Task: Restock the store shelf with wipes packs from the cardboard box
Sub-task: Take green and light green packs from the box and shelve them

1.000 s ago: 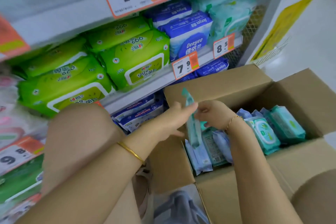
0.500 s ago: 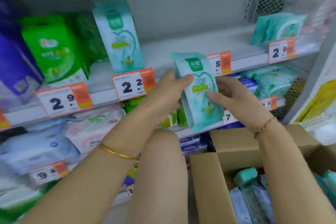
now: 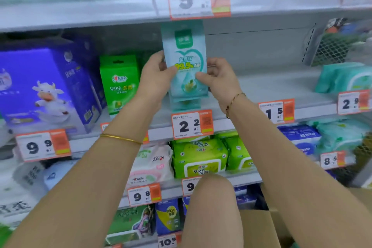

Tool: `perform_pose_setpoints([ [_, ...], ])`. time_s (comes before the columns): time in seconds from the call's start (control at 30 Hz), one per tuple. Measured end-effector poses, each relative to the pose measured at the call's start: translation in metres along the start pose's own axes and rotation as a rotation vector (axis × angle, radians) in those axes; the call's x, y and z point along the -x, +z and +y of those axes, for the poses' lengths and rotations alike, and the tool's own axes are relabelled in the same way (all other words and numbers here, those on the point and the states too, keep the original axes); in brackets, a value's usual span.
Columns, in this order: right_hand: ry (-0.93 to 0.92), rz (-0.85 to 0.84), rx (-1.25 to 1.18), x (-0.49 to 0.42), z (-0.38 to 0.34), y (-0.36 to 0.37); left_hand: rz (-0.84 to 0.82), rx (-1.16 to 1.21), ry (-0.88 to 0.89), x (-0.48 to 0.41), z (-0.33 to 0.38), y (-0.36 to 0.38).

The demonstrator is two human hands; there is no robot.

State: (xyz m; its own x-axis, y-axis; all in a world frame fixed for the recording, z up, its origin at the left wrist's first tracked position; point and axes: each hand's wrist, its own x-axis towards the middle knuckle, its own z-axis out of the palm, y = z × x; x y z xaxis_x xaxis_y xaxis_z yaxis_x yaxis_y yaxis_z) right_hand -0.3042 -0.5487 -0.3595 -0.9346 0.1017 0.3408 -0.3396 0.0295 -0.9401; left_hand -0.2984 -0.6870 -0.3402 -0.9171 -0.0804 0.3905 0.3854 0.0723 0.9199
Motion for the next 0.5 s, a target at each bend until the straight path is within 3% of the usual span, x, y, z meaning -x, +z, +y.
perform_pose_setpoints([
  [0.27, 0.028, 0.054, 0.502, -0.001, 0.030, 0.007, 0.100, -0.251, -0.022, 0.003, -0.041, 0.002],
  [0.5, 0.010, 0.009, 0.684, -0.005, 0.025, 0.009, 0.163, -0.335, -0.109, -0.003, -0.056, 0.000],
])
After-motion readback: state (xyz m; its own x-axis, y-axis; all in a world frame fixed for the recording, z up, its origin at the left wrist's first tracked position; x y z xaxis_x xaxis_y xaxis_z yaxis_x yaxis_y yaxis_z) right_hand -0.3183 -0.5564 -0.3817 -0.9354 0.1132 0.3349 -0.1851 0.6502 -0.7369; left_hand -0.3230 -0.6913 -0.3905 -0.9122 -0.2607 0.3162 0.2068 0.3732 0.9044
